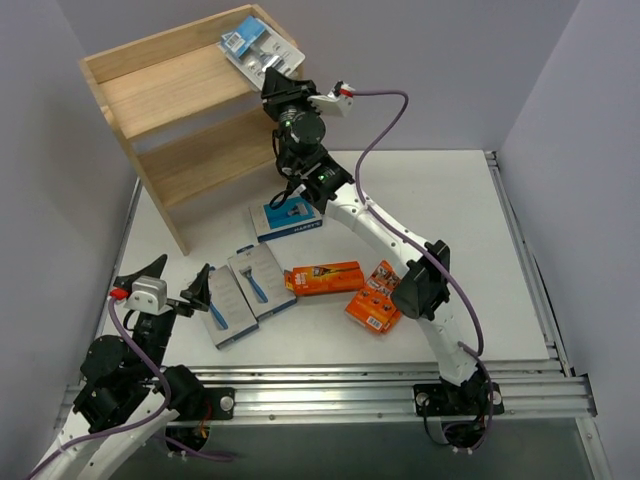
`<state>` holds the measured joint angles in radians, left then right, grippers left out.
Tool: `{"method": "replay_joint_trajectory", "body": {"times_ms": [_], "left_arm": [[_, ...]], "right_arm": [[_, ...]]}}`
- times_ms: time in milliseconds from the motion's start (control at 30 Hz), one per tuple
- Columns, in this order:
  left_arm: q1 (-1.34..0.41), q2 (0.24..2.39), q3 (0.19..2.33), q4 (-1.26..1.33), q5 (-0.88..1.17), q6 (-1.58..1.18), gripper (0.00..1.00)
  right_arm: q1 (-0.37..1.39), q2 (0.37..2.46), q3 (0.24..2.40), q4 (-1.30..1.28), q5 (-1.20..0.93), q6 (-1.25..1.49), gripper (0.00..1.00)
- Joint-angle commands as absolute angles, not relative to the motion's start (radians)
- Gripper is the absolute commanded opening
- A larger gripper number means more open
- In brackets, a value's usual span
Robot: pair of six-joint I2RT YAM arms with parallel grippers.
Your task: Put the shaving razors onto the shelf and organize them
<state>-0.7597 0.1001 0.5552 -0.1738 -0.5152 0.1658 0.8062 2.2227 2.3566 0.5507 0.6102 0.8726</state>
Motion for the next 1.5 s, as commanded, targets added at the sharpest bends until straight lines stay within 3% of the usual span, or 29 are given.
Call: {"method": "replay_joint_trajectory", "body": {"times_ms": [0, 533, 700, 1133, 1367, 1467], "left_arm": [[-0.764, 0.087, 0.555, -0.129, -0.489, 0.167, 0.89], [-0.773, 0.087, 0.554, -0.135, -0.476, 0.163, 0.89], [-0.775, 0.084, 0.555, -0.135, -0.474, 0.163, 0.89], [-0.775, 0.081, 0.557, -0.138, -0.474, 0.164, 0.89], [-0.773, 0.080, 0.558, -0.143, -0.466, 0.166, 0.89], [-0.773, 0.080, 0.558, -0.143, -0.463, 0.166, 0.89]], "right_arm": [[0.811, 2.230, 2.431, 0.657, 0.724, 0.900, 0.00], [0.804, 2.335, 2.536, 0.623, 0.762, 1.005, 0.08], [0.796, 2.348, 2.553, 0.617, 0.730, 1.016, 0.29], [0.781, 2.342, 2.563, 0.597, 0.664, 1.019, 0.50], [0.782, 2.324, 2.554, 0.583, 0.652, 1.002, 0.46], [0.782, 2.321, 2.549, 0.581, 0.649, 1.006, 0.37]]}}
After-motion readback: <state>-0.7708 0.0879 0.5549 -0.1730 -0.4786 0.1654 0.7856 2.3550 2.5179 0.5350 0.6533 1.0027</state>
